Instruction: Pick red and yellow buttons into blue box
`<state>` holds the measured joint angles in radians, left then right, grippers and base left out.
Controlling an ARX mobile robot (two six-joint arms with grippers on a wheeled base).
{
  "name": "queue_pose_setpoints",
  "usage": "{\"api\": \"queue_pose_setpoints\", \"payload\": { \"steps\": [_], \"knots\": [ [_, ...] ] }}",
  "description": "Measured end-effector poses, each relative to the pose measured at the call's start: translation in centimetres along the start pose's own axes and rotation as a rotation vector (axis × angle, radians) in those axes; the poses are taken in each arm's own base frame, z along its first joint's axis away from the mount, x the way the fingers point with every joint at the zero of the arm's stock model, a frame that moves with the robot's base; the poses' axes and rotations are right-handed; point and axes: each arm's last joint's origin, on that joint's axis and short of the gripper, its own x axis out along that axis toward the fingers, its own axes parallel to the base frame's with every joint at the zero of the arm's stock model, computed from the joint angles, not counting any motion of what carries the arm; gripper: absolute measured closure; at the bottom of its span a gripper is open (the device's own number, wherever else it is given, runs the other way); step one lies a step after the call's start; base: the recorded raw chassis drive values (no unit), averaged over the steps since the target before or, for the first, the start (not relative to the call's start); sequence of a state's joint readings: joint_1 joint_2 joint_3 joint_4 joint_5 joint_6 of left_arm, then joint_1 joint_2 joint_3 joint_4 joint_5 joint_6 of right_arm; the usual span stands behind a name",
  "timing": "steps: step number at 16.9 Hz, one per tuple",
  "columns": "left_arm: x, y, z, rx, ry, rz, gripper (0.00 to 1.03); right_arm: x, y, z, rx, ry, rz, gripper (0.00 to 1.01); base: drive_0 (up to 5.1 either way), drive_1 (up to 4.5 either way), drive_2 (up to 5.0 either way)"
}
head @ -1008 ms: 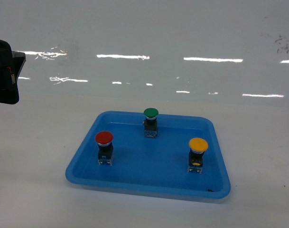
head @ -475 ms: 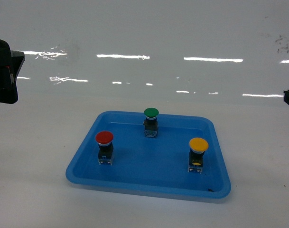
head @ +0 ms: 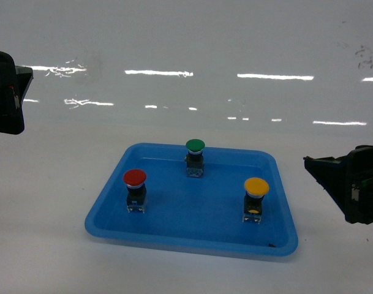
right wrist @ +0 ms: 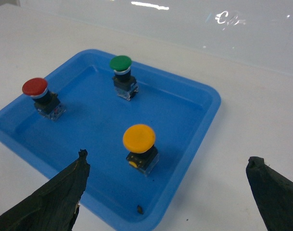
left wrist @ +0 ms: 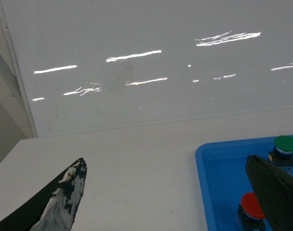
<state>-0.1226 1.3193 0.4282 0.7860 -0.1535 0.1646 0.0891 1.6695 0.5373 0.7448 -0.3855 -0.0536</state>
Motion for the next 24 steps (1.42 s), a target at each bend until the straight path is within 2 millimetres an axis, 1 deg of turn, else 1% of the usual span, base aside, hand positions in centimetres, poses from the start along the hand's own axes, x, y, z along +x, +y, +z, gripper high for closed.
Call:
{"api": "queue_pose_setpoints", "payload": {
  "steps": [4,11,12,13,15,16,17,20,24],
  "knots": [
    [0.0,0.0,0.0,0.000,0.000,0.000,0.05,1.1,1.2,-1.2,0.007,0.034,0.110,0.03,0.0,0.00,0.0],
    [0.0,0.0,0.0,0.000,0.000,0.000,0.05,1.1,1.1,-1.4,0.006,0.043,0.090,0.03,0.0,0.00,0.0],
    [0.0,0.0,0.0,0.000,0.000,0.000,0.05,1.5,1.3,-1.4,0.000,0.024,0.121,0.03,0.0,0.00,0.0],
    [0.0,0.0,0.0,0.000,0.000,-0.001,0.05,3.3,2.1,-2.1,-0.004,0.054,0.163,0.03,0.0,0.00,0.0],
    [0.0,0.0,0.0,0.000,0.000,0.000,0.05,5.0,3.1,-1.1,-0.032,0.032,0.213,0.03,0.0,0.00,0.0],
    [0.0,0.0,0.0,0.000,0.000,0.000,0.05,5.7,3.4,-0.6,-0.048,0.017,0.225,0.03,0.0,0.00,0.0],
    [0.0,0.0,0.0,0.000,0.000,0.000,0.05,6.3,3.4,-0.6,-0.056,0.025,0.225,0.03,0.0,0.00,0.0],
    [0.0,0.0,0.0,0.000,0.000,0.000,0.05,7.5,2.8,-1.1,-0.106,0.051,0.150,0.03,0.0,0.00,0.0],
    [0.0,0.0,0.0,0.000,0.000,0.000,0.05,8.6,2.4,-1.4,-0.117,0.074,0.138,0.03,0.0,0.00,0.0]
  ]
}}
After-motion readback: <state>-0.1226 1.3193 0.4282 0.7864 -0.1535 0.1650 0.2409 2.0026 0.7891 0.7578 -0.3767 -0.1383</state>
